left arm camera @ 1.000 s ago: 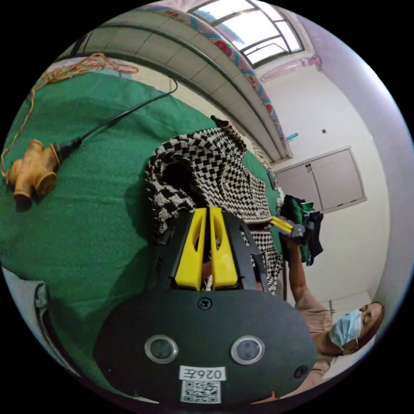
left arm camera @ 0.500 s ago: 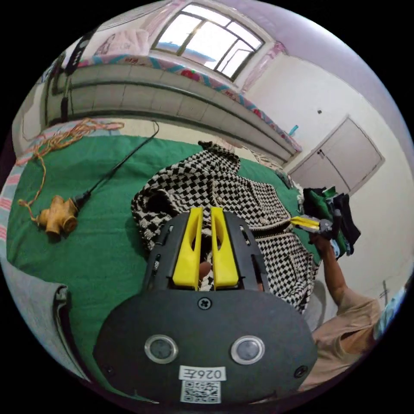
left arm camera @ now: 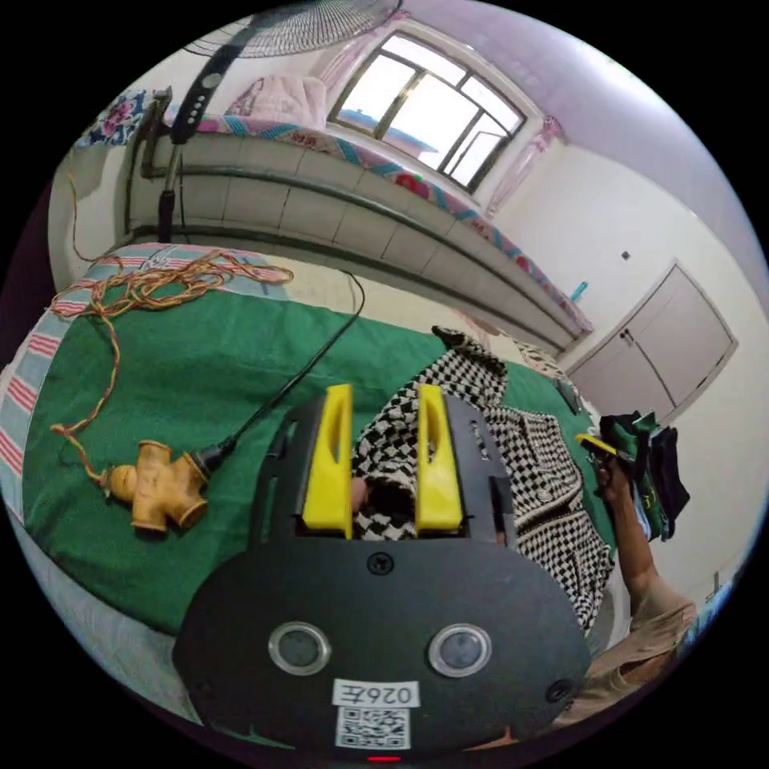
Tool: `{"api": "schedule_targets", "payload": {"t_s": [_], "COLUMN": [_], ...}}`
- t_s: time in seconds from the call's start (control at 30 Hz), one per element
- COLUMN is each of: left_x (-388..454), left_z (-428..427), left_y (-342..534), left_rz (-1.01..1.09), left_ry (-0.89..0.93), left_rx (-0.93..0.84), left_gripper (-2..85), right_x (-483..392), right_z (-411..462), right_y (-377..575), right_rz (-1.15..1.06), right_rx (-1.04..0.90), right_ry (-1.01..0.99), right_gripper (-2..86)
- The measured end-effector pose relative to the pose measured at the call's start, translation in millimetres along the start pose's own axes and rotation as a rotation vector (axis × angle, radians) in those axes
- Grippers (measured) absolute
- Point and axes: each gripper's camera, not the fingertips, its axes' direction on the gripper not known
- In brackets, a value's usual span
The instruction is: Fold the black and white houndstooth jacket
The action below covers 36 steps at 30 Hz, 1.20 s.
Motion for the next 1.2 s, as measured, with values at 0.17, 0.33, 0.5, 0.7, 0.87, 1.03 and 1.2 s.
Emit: {"api": "schedule_targets", "payload": {"t_s": [0.17,0.33,0.5,0.7,0.87,1.03,1.2], "left_x": [31,52,48,76,104,118,118], "left_z": [134,119,61,20,17,22,18], "left_y": [10,28,82,175,215,219,221], "left_rz": [0.170,0.273,0.262,0.404,0.409,0.440,0.417], "left_ry": [-0.145,-0.320,-0.559,-0.103,0.162,-0.191,-0.087], "left_rx": [-0.421,-0.213,-0.083,-0.240,-0.342,-0.312,-0.309], "left_gripper": [3.2,5.1,0.5,-0.7,0.6,3.7,-0.7], "right_x": [9,-13,19,34,15,-3,-63], "right_z": [61,41,-33,-62,-75,-131,-196], "right_y": [-25,-42,25,145,199,229,278], "right_rz": [0.089,-0.121,-0.022,-0.032,-0.084,-0.068,-0.272], "right_rx": [-0.163,-0.198,-0.066,-0.262,-0.359,-0.140,0.112], "right_ry": [-0.022,0.082,-0.096,-0.309,-0.176,-0.234,-0.307], "right_gripper": [6.2,4.6,7.0,4.3,1.9,0.9,0.7]}}
